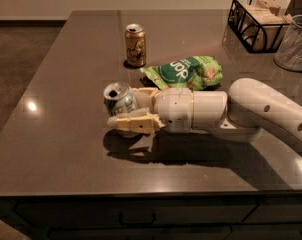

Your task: Place 7up can upright

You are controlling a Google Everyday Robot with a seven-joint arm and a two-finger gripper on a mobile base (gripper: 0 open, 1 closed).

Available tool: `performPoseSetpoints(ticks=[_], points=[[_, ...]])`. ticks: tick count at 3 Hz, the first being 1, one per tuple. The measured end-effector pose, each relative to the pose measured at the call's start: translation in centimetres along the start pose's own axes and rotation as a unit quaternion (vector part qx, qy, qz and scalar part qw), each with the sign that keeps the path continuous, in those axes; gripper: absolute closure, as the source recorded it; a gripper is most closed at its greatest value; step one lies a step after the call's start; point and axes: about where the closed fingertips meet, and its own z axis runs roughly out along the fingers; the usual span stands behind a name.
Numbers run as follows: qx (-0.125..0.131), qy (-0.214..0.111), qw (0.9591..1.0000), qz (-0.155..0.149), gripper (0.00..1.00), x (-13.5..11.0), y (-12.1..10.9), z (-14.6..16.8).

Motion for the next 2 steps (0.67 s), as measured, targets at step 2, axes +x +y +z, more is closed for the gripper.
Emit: performPoseSetpoints(ticks=[2], points=[[-0.001, 0.000, 1.0000, -0.001, 0.00, -0.06, 0.09, 0.14]])
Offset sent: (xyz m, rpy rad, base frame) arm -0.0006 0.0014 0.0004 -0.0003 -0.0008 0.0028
